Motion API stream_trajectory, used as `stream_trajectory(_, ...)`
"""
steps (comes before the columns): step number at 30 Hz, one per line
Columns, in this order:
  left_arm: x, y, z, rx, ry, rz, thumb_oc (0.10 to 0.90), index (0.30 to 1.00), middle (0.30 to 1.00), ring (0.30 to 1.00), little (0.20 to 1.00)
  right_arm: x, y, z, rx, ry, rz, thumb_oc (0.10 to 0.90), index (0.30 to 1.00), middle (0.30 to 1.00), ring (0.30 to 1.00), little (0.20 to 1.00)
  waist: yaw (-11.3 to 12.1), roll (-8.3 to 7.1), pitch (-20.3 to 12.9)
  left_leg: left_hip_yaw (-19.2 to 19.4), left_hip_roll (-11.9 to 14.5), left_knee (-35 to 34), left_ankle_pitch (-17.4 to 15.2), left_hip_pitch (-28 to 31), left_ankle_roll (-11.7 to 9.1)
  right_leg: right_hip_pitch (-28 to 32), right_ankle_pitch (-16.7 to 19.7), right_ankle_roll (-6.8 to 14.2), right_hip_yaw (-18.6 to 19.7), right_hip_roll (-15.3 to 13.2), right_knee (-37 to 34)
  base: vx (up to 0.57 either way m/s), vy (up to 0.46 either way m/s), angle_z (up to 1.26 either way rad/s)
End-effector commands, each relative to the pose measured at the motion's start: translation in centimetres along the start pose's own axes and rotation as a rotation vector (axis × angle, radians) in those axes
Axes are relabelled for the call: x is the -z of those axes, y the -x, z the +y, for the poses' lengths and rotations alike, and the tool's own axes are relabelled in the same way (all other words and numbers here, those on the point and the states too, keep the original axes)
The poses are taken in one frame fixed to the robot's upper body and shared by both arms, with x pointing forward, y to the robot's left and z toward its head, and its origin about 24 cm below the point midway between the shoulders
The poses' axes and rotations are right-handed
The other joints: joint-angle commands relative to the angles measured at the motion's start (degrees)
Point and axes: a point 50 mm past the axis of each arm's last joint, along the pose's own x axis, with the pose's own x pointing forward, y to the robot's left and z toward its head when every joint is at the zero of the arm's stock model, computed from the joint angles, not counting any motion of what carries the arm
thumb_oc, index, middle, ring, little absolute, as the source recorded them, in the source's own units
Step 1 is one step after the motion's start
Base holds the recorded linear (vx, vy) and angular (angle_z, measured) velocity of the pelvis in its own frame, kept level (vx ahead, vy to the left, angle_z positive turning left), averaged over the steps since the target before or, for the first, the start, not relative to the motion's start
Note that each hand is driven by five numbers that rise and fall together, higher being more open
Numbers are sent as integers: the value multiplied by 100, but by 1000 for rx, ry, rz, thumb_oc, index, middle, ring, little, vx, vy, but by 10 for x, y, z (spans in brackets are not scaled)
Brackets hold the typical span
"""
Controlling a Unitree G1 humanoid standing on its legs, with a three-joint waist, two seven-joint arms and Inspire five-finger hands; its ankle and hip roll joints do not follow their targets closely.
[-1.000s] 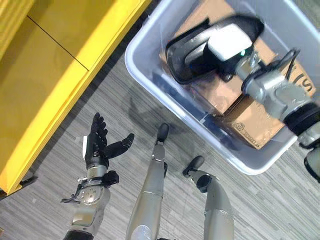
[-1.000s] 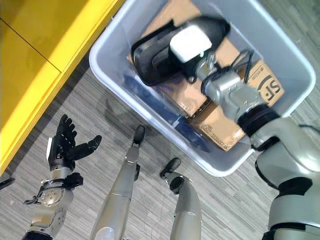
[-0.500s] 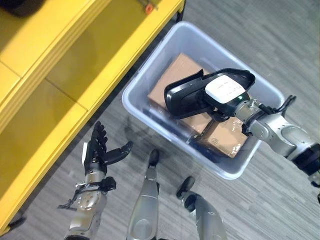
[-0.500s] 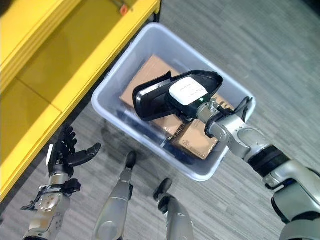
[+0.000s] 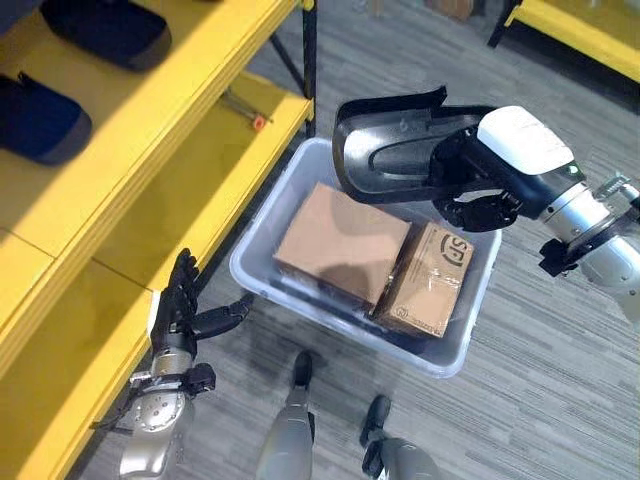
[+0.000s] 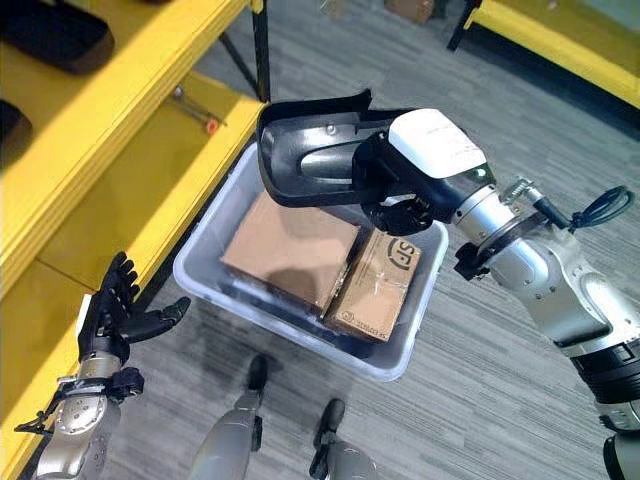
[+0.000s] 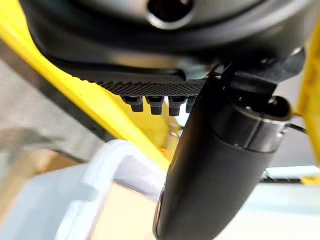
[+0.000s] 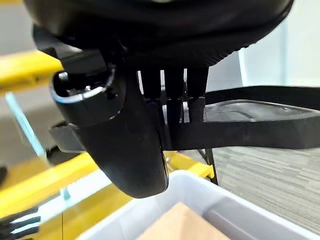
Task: Move parts from the plastic box to the shelf.
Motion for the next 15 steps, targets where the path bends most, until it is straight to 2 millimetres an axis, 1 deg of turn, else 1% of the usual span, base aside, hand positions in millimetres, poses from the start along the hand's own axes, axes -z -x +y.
stream_trajectory(1, -27, 4, 5, 69, -166, -166, 900, 1000, 1000, 1000, 1000, -6, -7, -27, 109, -142, -72, 400, 300, 300, 300, 300, 0, -232, -1150, 29, 260, -236, -465, 436, -335, 199, 116, 602, 484, -365, -122, 23, 30, -25)
stream_trajectory(4, -36, 1, 8, 67, -233, -218, 900, 1000, 1000, 1000, 1000, -3, -8, -29, 58, -200, -61, 400, 300, 300, 300, 300, -66, -236, -1299, 148, 281, -236, -516, 548, -382, 264, 214, 636, 557, -390, -281, 2, 17, -24)
stream_trajectory(6, -46, -3, 11, 57, -301, -268, 900, 1000, 1000, 1000, 1000, -2, -9, -31, 22, -241, -60, 400, 300, 300, 300, 300, -103, -242, -1386, 239, 323, -236, -541, 612, -411, 247, 242, 664, 615, -415, -305, -5, 10, -12)
stream_trajectory(8, -45, -3, 11, 54, -301, -267, 900, 1000, 1000, 1000, 1000, -2, -10, -31, 20, -242, -63, 400, 300, 300, 300, 300, -102, -234, -1385, 254, 325, -236, -545, 617, -411, 242, 244, 664, 631, -414, -305, 4, 5, -26)
stream_trajectory(9, -57, -7, 13, 41, -366, -327, 900, 1000, 1000, 1000, 1000, 2, -13, -30, -28, -311, -49, 400, 300, 300, 300, 300, -146, -253, -1490, 406, 381, -236, -571, 739, -445, 243, 253, 679, 721, -412, -305, 22, 8, -31)
stream_trajectory(10, -60, -9, 14, 32, -394, -347, 900, 1000, 1000, 1000, 1000, 3, -15, -29, -50, -342, -48, 400, 300, 300, 300, 300, -156, -253, -1512, 455, 397, -236, -588, 789, -453, 248, 260, 678, 768, -410, -305, 36, 9, -28)
stream_trajectory(11, -68, -13, 14, 28, -438, -389, 900, 1000, 1000, 1000, 1000, 6, -15, -25, -74, -405, -33, 400, 300, 300, 300, 300, -197, -257, -1562, 498, 410, -236, -599, 845, -466, 277, 263, 680, 796, -411, -305, 22, -1, -44)
stream_trajectory(12, -68, -14, 14, 27, -437, -389, 900, 1000, 1000, 1000, 1000, 6, -16, -26, -75, -405, -34, 400, 300, 300, 300, 300, -196, -250, -1554, 504, 410, -236, -601, 853, -466, 282, 262, 680, 802, -411, -305, 26, -3, -43)
stream_trajectory(13, -72, -15, 13, 27, -461, -411, 900, 1000, 1000, 1000, 1000, 9, -16, -22, -89, -442, -21, 400, 300, 300, 300, 300, -223, -250, -1585, 526, 428, -236, -612, 892, -475, 308, 255, 681, 802, -415, -305, 12, -4, -33)
stream_trajectory(15, -72, -15, 13, 27, -461, -411, 900, 1000, 1000, 1000, 1000, 9, -16, -22, -90, -442, -21, 400, 300, 300, 300, 300, -222, -249, -1582, 527, 428, -236, -612, 895, -475, 310, 255, 681, 803, -415, -305, 6, -2, -5)
